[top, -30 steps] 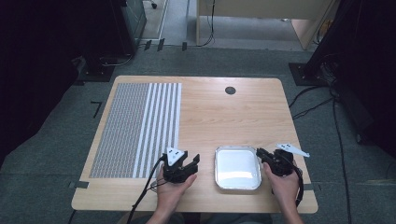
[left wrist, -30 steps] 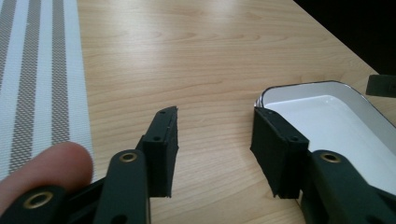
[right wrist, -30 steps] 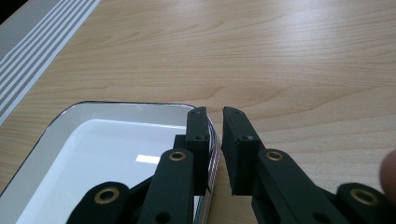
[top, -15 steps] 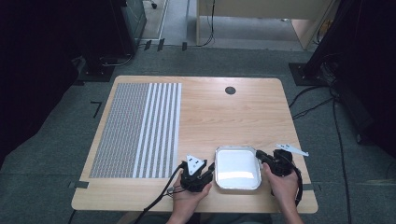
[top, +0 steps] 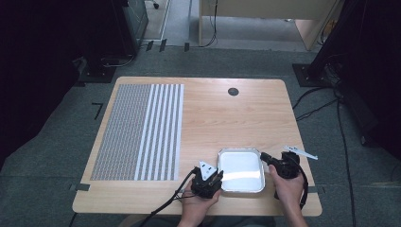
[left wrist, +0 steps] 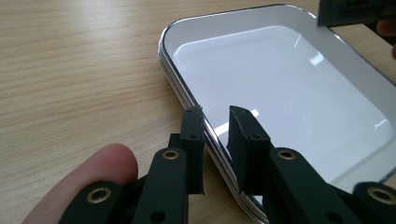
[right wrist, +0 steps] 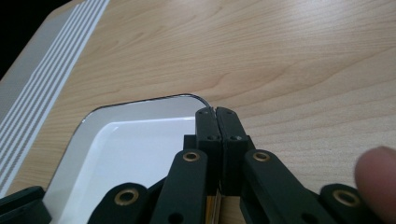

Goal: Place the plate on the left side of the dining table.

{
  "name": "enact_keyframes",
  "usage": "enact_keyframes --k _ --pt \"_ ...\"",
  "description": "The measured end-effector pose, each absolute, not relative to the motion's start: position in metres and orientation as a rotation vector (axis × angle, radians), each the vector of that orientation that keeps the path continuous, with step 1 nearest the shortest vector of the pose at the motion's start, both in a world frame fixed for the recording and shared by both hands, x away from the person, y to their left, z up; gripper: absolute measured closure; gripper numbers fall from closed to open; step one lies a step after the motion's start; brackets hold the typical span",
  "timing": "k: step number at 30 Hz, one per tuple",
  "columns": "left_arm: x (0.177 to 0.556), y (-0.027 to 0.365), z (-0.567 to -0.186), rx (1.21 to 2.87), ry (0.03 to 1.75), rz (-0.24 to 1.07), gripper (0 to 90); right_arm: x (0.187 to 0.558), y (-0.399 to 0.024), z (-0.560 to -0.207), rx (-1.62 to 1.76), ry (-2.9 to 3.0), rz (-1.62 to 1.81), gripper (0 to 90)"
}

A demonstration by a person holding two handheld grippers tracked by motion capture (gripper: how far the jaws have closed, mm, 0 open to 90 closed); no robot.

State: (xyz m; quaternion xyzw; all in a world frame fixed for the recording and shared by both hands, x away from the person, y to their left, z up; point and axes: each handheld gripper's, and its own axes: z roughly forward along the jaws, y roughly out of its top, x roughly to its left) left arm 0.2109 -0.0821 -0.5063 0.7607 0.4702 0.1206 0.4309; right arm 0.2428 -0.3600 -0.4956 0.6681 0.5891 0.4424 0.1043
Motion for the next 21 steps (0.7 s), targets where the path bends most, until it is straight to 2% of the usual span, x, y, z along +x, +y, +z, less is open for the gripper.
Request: enact_keyframes --k 16,21 --pt "0.2136 -0.0848 -0.5053 1.902 1.179 0.315 78.0 0.2386 -0.3539 -0.4962 1.961 1.755 1.213 89.1" --pt "0.2155 -0.0853 -0.5036 1.901 1.180 0.316 77.9 0.2361 -0.3569 -0.4903 1.993 1.679 1.300 90.0"
